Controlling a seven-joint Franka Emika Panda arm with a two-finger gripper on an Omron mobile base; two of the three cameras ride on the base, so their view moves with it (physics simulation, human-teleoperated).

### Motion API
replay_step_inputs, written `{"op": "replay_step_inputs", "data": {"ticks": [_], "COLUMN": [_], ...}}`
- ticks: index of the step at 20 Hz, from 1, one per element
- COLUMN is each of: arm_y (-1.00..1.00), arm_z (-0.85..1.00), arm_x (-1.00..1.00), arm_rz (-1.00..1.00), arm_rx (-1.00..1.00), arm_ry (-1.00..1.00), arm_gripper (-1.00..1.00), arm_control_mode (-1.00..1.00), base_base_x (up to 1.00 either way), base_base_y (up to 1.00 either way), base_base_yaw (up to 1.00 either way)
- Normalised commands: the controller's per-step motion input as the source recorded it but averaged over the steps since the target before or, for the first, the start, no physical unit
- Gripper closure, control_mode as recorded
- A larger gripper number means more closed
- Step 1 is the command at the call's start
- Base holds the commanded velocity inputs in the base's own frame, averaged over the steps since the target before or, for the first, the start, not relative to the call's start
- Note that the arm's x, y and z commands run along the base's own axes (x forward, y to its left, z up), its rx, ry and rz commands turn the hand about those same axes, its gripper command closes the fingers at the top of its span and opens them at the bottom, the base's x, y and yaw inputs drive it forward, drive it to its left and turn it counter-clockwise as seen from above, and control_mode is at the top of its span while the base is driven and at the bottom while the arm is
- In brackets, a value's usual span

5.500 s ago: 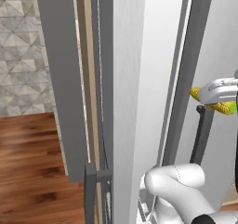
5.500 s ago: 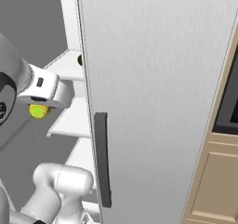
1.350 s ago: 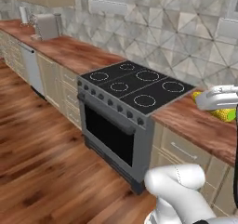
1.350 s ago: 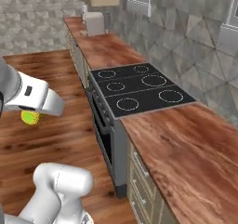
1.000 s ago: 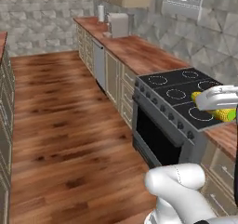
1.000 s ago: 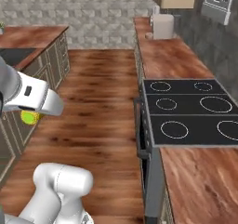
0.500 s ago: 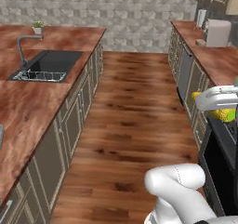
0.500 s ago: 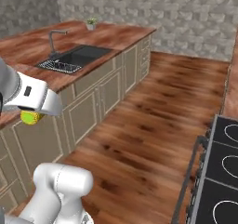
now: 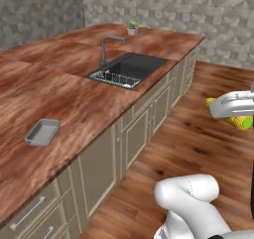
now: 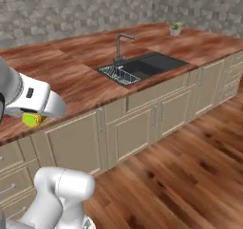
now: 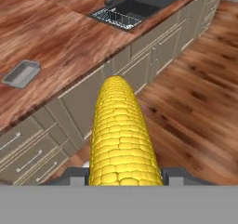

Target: Take the corn and lime out of the freezer and place them in the tupperware container on the counter. Then put the tupperware containing the vegetables back in the freezer.

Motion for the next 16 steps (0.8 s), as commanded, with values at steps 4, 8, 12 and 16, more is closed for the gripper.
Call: {"op": "replay_step_inputs", "data": {"ticks": [4, 8, 12, 16], "arm_y": [0.00, 0.00, 0.00, 0.00], "arm_z": [0.00, 0.00, 0.00, 0.00], "arm_x": [0.00, 0.00, 0.00, 0.00], "arm_rz": [0.00, 0.00, 0.00, 0.00], "arm_rx": [0.00, 0.00, 0.00, 0.00], "arm_ry": [0.00, 0.00, 0.00, 0.00], "arm_gripper": [1.00, 1.00, 1.00, 1.00], "arm_control_mode": [1.00, 1.00, 1.00, 1.00], "base_base_x": [0.79, 0.79, 0.78, 0.72], "base_base_y": [0.00, 0.00, 0.00, 0.00], "base_base_yaw": [0.65, 0.65, 0.65, 0.62]}}
